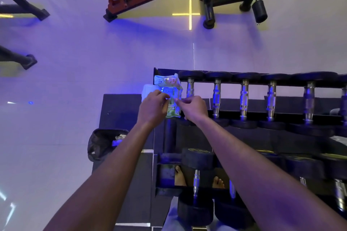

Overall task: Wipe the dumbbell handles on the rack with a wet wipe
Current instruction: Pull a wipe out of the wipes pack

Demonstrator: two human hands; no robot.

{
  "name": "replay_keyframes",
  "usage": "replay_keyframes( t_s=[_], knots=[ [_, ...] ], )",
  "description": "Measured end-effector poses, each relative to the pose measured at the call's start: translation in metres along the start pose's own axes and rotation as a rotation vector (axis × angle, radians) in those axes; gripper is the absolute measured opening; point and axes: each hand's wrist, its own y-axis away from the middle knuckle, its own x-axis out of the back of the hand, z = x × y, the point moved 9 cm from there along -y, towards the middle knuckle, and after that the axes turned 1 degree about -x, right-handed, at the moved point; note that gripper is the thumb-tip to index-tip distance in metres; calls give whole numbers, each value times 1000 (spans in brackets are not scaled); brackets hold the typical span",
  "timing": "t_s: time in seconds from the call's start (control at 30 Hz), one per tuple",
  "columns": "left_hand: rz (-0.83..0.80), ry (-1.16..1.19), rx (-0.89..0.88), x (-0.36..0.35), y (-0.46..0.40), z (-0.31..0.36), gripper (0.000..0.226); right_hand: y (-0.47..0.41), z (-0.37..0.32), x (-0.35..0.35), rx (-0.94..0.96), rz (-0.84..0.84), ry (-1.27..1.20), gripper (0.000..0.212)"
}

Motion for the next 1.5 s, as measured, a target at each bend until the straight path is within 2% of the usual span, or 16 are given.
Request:
replay_keyframes(
  t_s=[0.23,0.4,0.57,0.7,0.77,0.93,1.0,1.1,1.17,1.2,1.23,1.3,1.4,1.5],
  knots=[
    [-108,-11,36,-4,-20,-3,25,-6,5,-1,4,42,31,46],
    [-102,9,39,-2,-24,-6,23,-4,5,0,9,73,56,50],
    [-156,-113,-16,-7,-28,3,25,-6,4,-1,19,83,61,47],
    [-289,-275,-49,-19,-27,13,8,-5,5,-1,23,96,71,46],
    [-302,-195,0,-21,-26,11,7,-5,6,0,23,97,82,45],
    [-114,430,318,-11,-22,-20,7,-6,7,0,15,94,92,49],
    [-70,564,394,-11,-16,-30,9,-7,7,-2,19,95,91,49],
    [-43,472,307,-5,-17,-29,7,-6,7,-2,21,98,95,48],
    [-100,373,209,-9,-21,-23,26,-5,6,-2,20,98,96,48],
    [-128,318,173,-12,-23,-21,28,-5,6,-2,21,101,95,48],
    [-134,280,157,-12,-24,-19,21,-5,5,-2,21,105,96,48],
    [-93,279,159,-8,-26,-19,9,-4,4,-1,26,109,100,46],
    [-59,343,227,-8,-24,-27,17,-1,1,1,52,129,129,45],
    [-44,402,255,-6,-16,-33,14,1,-2,1,74,150,150,45]
  ],
)
